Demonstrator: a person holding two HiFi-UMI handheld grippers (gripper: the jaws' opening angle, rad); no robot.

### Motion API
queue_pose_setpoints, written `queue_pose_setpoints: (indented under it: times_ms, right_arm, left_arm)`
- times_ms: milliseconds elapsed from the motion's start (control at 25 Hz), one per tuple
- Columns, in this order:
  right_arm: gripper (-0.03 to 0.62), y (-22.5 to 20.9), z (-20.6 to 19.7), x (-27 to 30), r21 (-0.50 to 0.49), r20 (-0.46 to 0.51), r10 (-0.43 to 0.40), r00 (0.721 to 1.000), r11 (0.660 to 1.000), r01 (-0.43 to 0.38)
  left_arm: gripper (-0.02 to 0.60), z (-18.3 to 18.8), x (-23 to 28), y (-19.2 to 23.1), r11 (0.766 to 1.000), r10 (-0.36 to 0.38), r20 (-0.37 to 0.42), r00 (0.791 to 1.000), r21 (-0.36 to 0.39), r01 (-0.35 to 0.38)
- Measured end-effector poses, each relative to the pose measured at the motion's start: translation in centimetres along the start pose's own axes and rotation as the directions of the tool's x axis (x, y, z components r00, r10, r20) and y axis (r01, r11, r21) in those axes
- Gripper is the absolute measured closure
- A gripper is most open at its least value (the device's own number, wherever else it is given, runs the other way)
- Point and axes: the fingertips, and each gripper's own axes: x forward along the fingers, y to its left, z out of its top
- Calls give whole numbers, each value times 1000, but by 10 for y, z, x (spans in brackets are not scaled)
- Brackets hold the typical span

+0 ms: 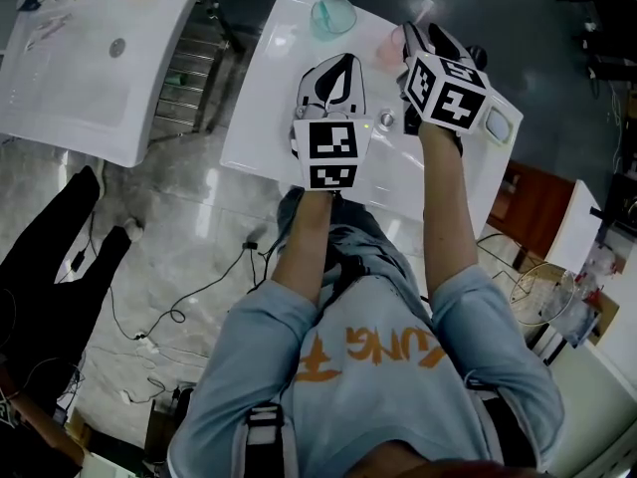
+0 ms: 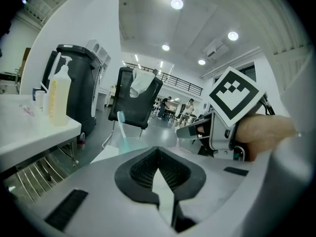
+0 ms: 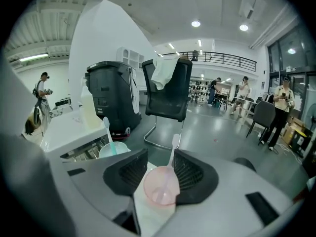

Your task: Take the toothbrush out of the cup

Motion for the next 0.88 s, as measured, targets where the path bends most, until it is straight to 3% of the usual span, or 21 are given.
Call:
queue_pose_setpoints:
  times_ms: [560, 880]
  right_arm:
    - [439, -19, -6, 36, 48, -85, -83, 993, 995, 88]
    - [515, -25, -13, 49, 68, -117, -87, 989, 993, 96]
  left_arm:
    - [561, 1, 3, 17, 1000, 12, -1, 1000, -10, -12]
    - [561, -1, 5, 24, 1000, 22, -3, 1000, -15, -22]
